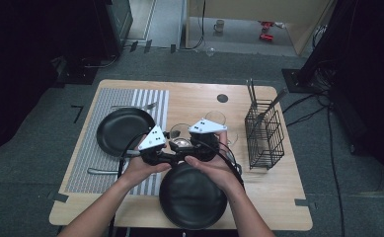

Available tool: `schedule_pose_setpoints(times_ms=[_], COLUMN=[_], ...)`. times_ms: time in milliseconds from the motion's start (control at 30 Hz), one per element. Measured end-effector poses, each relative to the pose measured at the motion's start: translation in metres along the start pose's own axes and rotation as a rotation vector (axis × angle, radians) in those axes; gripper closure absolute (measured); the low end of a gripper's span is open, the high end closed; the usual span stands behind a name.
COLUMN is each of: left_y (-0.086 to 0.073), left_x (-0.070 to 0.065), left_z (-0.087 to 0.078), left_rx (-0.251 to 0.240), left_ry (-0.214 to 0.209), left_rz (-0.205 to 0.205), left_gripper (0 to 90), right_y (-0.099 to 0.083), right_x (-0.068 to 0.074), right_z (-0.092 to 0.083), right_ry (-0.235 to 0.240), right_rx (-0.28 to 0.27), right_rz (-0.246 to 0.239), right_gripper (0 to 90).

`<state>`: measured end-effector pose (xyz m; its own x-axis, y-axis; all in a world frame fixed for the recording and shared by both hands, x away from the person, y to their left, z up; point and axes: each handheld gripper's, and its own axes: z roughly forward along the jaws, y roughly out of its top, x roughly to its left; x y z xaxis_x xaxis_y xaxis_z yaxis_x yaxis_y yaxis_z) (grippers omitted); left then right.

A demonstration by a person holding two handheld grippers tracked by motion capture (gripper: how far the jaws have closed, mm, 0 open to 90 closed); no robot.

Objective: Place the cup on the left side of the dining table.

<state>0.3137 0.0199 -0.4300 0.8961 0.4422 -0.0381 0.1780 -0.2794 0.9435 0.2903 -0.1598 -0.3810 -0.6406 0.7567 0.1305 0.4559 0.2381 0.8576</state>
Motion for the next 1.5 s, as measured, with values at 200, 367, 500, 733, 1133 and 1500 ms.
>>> schedule_pose_setpoints(times_ms=[200, 367, 500, 733, 1133, 1500], left_y=[0.002, 0.003, 0.002, -0.003, -0.017, -0.027], left_x=[0.0, -0.001, -0.004, -0.003, 0.004, 0.011], left_z=[0.0, 0.0, -0.002, -0.003, -0.009, -0.018], left_rx=[-0.002, -0.009, -0.028, -0.024, -0.017, -0.007], left_ry=[-0.008, 0.007, 0.018, 0.032, 0.073, 0.108], left_rz=[0.014, 0.042, 0.05, 0.034, 0.001, -0.017], left_gripper=[21.5, 21.9, 22.3, 22.3, 22.4, 22.3], right_y=[0.0, 0.001, 0.001, 0.0, -0.004, -0.007], right_x=[0.0, 0.0, -0.002, -0.002, -0.012, -0.016], right_z=[0.002, 0.001, -0.002, -0.01, -0.034, -0.046], right_ry=[0.021, 0.025, 0.042, 0.041, 0.045, 0.03], right_rx=[0.004, 0.008, 0.008, -0.014, -0.066, -0.085], right_rz=[-0.003, -0.007, -0.012, -0.014, 0.023, 0.027], right_gripper=[18.6, 18.6, 18.3, 12.5, 9.8, 9.8])
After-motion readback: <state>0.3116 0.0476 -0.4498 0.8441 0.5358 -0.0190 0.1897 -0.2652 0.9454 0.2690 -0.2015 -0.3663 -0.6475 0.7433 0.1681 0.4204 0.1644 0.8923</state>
